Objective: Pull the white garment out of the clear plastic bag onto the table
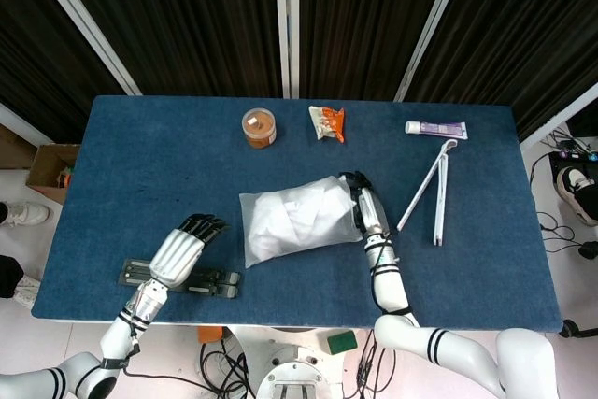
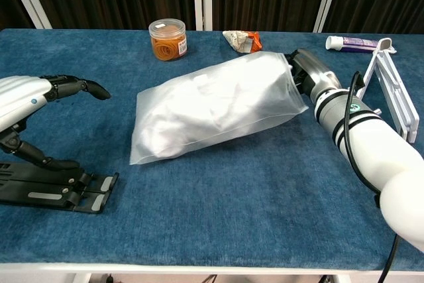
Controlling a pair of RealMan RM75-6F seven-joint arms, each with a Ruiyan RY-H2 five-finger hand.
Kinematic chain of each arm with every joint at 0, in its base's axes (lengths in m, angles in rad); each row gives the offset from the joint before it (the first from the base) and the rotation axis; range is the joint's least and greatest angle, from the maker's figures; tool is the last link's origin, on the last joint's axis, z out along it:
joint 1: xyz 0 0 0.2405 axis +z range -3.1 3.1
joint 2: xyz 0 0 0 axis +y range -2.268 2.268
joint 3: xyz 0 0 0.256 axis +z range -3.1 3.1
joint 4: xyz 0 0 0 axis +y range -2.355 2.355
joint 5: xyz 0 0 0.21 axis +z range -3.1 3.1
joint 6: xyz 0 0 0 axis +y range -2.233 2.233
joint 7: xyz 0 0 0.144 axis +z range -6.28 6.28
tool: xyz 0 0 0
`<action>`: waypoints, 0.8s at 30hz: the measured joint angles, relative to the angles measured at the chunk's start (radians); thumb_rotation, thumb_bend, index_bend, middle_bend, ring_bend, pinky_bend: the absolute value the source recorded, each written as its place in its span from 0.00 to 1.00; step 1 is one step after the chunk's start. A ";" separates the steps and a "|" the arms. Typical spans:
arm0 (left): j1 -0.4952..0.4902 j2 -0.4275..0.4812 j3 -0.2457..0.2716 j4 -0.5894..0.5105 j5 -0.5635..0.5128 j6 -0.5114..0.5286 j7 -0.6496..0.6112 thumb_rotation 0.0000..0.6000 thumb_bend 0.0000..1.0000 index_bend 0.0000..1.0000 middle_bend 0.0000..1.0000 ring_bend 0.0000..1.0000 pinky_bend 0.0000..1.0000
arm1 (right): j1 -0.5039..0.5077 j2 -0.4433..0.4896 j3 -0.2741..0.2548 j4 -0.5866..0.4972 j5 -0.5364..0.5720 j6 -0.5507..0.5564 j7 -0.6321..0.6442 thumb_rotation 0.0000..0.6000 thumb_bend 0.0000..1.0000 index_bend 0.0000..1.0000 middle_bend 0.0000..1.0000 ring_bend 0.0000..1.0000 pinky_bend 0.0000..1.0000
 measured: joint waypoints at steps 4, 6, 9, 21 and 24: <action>0.010 -0.008 0.008 0.011 0.001 0.003 -0.019 1.00 0.07 0.21 0.20 0.14 0.18 | -0.008 -0.041 0.027 0.044 0.007 0.021 0.039 1.00 0.73 0.77 0.20 0.00 0.06; 0.015 -0.012 0.016 0.012 0.008 0.007 -0.031 1.00 0.07 0.22 0.20 0.14 0.18 | -0.013 -0.054 0.027 0.053 0.007 0.032 0.040 1.00 0.73 0.77 0.20 0.00 0.06; 0.019 -0.014 0.030 0.013 0.027 0.011 -0.037 1.00 0.07 0.22 0.20 0.14 0.18 | -0.023 -0.050 0.010 0.040 0.001 0.023 0.036 1.00 0.73 0.77 0.20 0.00 0.06; 0.023 -0.061 0.042 0.029 0.080 0.034 -0.046 1.00 0.07 0.27 0.20 0.14 0.19 | -0.110 0.009 -0.106 -0.118 -0.054 0.049 -0.049 1.00 0.73 0.76 0.20 0.00 0.03; 0.017 -0.091 0.021 0.057 0.069 0.026 -0.021 1.00 0.07 0.30 0.20 0.14 0.19 | -0.119 0.013 -0.113 -0.133 -0.057 0.052 -0.071 1.00 0.73 0.76 0.20 0.00 0.03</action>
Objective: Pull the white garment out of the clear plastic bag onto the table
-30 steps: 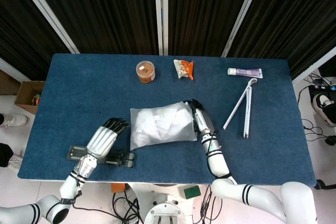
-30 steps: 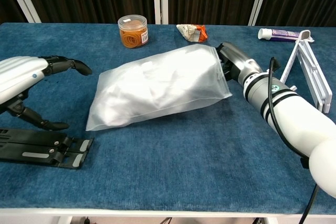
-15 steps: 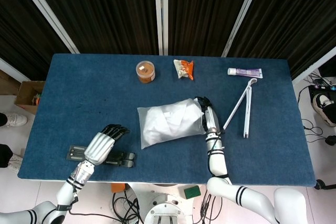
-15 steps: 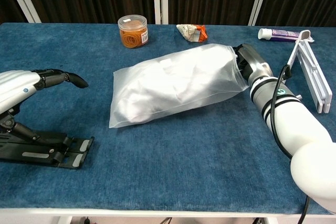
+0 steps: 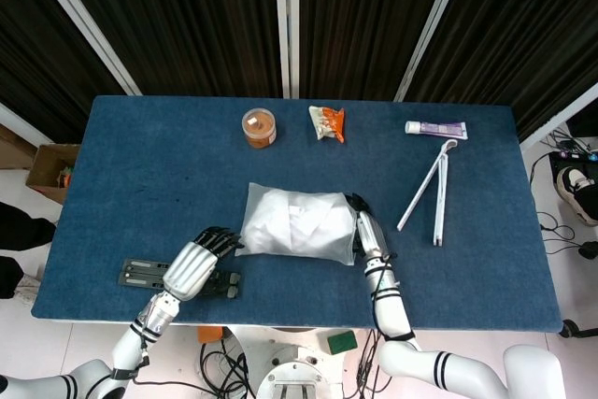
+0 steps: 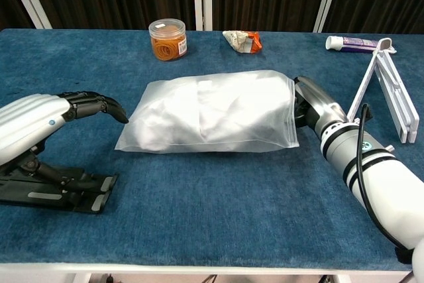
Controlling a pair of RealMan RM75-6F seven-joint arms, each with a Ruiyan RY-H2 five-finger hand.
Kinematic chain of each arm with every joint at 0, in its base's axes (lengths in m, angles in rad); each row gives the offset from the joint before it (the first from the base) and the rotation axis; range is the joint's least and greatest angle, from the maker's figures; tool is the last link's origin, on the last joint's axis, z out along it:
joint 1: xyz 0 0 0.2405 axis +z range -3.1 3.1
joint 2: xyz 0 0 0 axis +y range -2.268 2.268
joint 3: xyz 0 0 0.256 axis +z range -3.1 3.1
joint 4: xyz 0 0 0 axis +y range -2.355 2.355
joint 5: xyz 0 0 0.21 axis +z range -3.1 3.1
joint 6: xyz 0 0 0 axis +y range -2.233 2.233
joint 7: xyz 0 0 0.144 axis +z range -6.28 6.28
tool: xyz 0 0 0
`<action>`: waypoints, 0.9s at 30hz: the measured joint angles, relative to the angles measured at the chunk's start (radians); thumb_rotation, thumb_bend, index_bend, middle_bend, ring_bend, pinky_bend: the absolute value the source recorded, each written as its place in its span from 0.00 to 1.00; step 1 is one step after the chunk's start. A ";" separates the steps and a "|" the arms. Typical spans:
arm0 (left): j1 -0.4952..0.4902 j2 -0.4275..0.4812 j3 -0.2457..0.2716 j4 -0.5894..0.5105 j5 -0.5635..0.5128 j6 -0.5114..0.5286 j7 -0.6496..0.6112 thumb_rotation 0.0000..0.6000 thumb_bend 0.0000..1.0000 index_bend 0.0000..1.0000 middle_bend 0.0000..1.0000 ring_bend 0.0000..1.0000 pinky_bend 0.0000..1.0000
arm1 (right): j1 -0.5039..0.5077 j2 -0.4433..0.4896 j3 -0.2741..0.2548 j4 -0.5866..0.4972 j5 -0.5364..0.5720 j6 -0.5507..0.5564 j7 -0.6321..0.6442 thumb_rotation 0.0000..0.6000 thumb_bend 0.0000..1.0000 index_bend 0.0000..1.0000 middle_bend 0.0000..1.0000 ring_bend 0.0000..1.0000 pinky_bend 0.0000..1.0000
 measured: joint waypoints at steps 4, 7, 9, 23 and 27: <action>-0.002 -0.040 -0.040 0.027 -0.058 -0.022 0.020 1.00 0.08 0.33 0.20 0.14 0.20 | -0.005 -0.003 -0.001 0.000 -0.005 -0.003 -0.011 1.00 0.73 0.76 0.20 0.00 0.02; -0.002 -0.061 -0.074 0.031 -0.117 -0.044 0.017 1.00 0.10 0.34 0.20 0.14 0.20 | -0.004 -0.008 0.002 0.009 -0.012 -0.003 -0.013 1.00 0.73 0.76 0.20 0.00 0.01; -0.001 -0.067 -0.096 0.025 -0.157 -0.062 -0.001 1.00 0.13 0.35 0.20 0.13 0.20 | -0.004 -0.010 0.005 0.014 -0.016 -0.003 -0.014 1.00 0.73 0.76 0.20 0.00 0.01; 0.002 -0.126 -0.098 0.153 -0.150 -0.043 -0.033 1.00 0.17 0.41 0.20 0.13 0.20 | -0.010 -0.021 0.021 0.036 -0.021 -0.016 -0.005 1.00 0.73 0.75 0.20 0.00 0.00; 0.000 -0.162 -0.090 0.217 -0.125 -0.019 -0.072 1.00 0.19 0.42 0.20 0.13 0.20 | -0.011 -0.023 0.027 0.038 -0.020 -0.016 -0.007 1.00 0.73 0.75 0.20 0.00 0.00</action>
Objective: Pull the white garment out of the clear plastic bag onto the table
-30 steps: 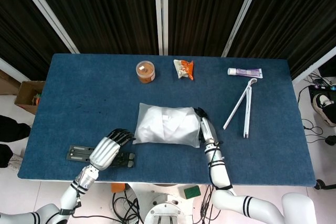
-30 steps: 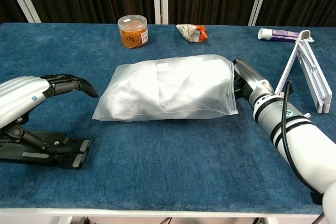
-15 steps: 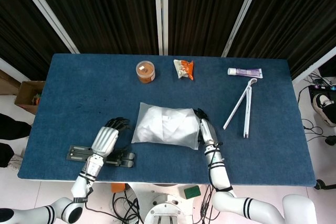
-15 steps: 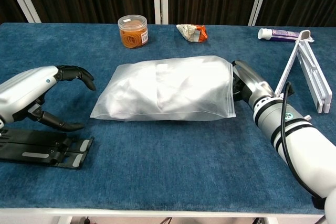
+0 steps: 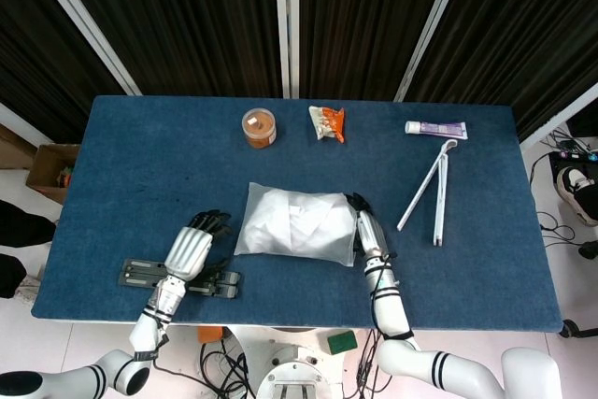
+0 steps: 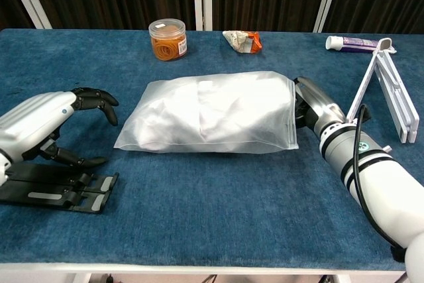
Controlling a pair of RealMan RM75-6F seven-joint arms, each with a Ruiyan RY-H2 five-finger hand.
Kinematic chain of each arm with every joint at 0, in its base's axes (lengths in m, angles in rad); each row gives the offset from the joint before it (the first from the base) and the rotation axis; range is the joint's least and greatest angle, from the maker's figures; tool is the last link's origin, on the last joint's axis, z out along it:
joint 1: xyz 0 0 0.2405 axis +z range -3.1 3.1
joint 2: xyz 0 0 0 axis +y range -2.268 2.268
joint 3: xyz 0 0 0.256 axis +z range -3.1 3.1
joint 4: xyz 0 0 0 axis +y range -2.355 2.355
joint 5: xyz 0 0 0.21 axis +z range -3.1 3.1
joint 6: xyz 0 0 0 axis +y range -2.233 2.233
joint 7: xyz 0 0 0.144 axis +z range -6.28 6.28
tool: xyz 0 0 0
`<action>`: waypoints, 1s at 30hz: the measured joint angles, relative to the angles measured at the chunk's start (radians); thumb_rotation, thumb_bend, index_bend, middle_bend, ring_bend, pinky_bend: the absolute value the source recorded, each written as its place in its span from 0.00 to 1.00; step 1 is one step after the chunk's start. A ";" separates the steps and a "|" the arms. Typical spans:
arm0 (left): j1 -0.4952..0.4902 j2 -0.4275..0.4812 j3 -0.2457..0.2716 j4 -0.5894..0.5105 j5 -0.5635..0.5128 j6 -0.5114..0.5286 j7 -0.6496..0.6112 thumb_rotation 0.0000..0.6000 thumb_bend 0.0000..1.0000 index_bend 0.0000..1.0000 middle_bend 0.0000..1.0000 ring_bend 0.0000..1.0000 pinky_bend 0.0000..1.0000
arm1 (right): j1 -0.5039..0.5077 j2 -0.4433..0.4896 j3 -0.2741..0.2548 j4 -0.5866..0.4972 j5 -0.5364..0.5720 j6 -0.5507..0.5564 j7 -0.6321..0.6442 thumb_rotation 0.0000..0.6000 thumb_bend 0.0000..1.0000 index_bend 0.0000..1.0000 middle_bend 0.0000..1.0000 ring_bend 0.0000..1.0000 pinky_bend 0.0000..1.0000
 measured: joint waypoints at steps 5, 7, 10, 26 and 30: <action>-0.004 -0.033 0.009 0.061 0.030 0.030 -0.060 1.00 0.21 0.43 0.21 0.13 0.20 | -0.001 0.000 0.005 -0.002 -0.001 -0.001 -0.002 1.00 0.73 0.75 0.20 0.00 0.00; -0.008 -0.043 0.015 0.086 0.048 0.045 -0.080 1.00 0.22 0.43 0.21 0.13 0.20 | -0.001 0.000 0.007 -0.003 -0.001 -0.003 -0.001 1.00 0.73 0.75 0.20 0.00 0.00; -0.019 -0.058 0.026 0.146 0.085 0.072 -0.093 1.00 0.22 0.43 0.22 0.13 0.20 | -0.001 -0.001 0.009 -0.003 -0.001 -0.007 -0.001 1.00 0.72 0.75 0.20 0.00 0.00; -0.081 -0.160 0.103 0.561 0.251 0.263 -0.104 1.00 0.22 0.40 0.22 0.14 0.21 | 0.000 0.005 0.023 -0.016 0.005 -0.016 -0.005 1.00 0.70 0.75 0.20 0.00 0.00; -0.080 -0.185 0.118 0.633 0.266 0.320 -0.136 1.00 0.22 0.37 0.20 0.14 0.21 | 0.001 0.007 0.027 -0.020 0.009 -0.020 -0.008 1.00 0.70 0.75 0.20 0.00 0.00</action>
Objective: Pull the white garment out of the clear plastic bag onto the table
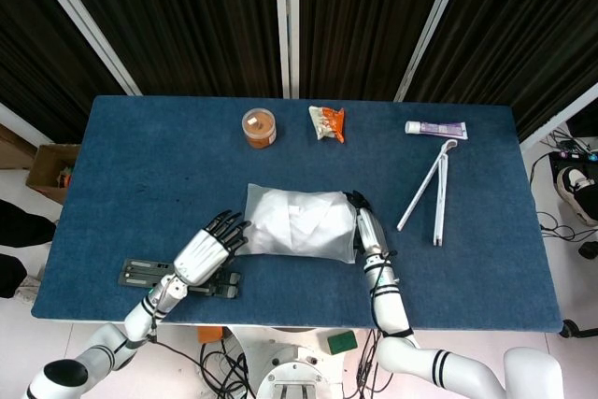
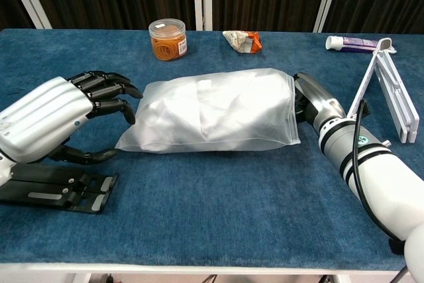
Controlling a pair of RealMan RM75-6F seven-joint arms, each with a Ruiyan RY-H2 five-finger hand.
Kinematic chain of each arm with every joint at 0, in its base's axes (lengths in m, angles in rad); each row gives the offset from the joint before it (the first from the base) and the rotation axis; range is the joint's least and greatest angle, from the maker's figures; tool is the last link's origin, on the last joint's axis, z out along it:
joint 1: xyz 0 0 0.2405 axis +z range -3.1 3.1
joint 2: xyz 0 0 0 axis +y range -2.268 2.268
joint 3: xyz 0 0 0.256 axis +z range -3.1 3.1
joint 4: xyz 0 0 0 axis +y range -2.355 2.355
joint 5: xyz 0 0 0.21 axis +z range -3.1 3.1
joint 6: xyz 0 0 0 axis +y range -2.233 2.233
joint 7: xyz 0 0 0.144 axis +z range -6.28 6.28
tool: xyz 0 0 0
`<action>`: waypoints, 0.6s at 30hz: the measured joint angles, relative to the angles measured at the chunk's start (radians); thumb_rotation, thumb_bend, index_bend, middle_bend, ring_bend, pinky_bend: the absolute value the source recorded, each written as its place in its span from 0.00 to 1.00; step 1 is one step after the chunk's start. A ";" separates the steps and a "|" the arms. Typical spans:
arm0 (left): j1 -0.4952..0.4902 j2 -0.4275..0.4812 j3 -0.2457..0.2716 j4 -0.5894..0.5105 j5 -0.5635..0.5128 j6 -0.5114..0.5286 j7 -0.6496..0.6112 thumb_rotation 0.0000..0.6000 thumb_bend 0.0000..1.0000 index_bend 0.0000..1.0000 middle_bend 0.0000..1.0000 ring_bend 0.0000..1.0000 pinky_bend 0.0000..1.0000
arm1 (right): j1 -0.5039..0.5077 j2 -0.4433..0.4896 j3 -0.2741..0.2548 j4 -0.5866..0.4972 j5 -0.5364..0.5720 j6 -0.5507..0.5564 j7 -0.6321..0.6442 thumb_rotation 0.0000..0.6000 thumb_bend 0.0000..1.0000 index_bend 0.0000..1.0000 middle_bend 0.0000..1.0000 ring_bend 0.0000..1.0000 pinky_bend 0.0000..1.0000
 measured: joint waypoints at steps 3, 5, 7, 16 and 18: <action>0.002 -0.018 0.011 0.049 0.007 0.027 -0.016 1.00 0.21 0.36 0.20 0.14 0.20 | 0.000 0.002 0.001 -0.004 0.002 0.000 -0.005 1.00 0.70 0.75 0.20 0.00 0.00; 0.004 -0.028 0.018 0.077 0.009 0.036 -0.022 1.00 0.21 0.36 0.20 0.14 0.20 | 0.000 0.002 0.003 -0.007 0.004 0.000 -0.007 1.00 0.70 0.75 0.20 0.00 0.00; 0.005 -0.038 0.026 0.106 0.011 0.035 -0.022 1.00 0.21 0.36 0.20 0.13 0.20 | 0.000 0.003 0.004 -0.008 0.006 -0.001 -0.008 1.00 0.70 0.75 0.20 0.00 0.00; -0.015 -0.070 0.046 0.178 0.005 0.010 -0.028 1.00 0.22 0.39 0.20 0.13 0.20 | 0.001 0.001 0.008 -0.007 0.015 -0.005 -0.009 1.00 0.70 0.75 0.20 0.00 0.00; -0.025 -0.077 0.045 0.192 0.000 0.001 -0.039 1.00 0.23 0.42 0.20 0.13 0.20 | 0.001 0.001 0.009 -0.008 0.015 -0.004 -0.009 1.00 0.70 0.75 0.19 0.00 0.00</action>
